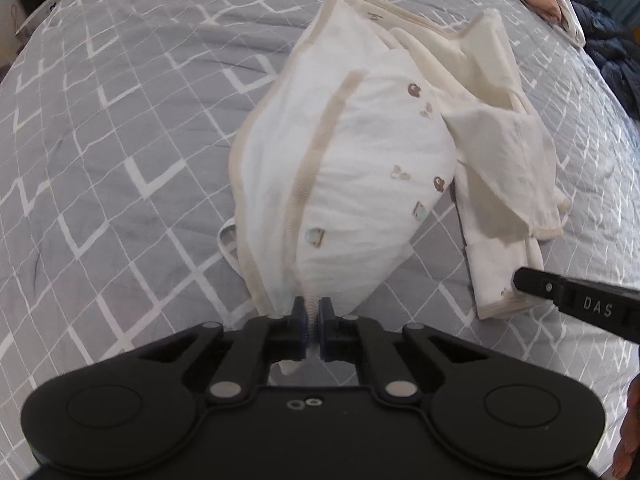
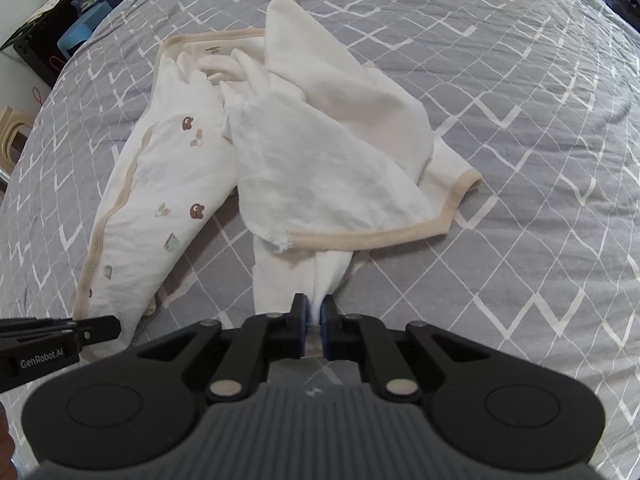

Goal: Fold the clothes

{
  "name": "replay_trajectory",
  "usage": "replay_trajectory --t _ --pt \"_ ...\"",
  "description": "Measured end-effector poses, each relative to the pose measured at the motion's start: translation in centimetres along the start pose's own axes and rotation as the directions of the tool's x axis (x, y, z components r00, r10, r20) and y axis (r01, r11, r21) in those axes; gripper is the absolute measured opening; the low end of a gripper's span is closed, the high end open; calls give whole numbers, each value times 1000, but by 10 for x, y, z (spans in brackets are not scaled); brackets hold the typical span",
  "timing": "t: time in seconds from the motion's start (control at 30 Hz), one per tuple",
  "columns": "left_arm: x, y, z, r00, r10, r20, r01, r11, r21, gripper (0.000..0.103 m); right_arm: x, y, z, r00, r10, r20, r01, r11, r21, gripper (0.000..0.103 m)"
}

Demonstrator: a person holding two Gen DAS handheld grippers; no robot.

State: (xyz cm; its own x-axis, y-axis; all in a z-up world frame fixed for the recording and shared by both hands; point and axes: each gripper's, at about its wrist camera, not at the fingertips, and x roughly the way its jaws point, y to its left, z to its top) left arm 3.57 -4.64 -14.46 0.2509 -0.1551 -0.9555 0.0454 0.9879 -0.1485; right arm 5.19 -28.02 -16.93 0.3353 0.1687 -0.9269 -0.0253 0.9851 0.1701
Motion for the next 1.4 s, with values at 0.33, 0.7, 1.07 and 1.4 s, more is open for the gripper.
replay_trajectory --t 0.33,0.7,1.07,1.4 --pt "0 0 5 1000 -20 2 20 1000 -23 0 5 2 1 999 -29 -26 29 999 13 13" --pt "3 -2 4 1000 -12 -3 12 1000 -14 0 14 -8 -6 1000 4 -25 -1 991 130 7" --pt "-28 -4 -1 999 10 35 -11 999 36 0 -37 -12 -3 993 -111 29 113 992 -63 7" --pt "-32 -2 0 1000 15 18 -15 999 45 0 -40 -91 2 921 -388 30 388 911 -142 7"
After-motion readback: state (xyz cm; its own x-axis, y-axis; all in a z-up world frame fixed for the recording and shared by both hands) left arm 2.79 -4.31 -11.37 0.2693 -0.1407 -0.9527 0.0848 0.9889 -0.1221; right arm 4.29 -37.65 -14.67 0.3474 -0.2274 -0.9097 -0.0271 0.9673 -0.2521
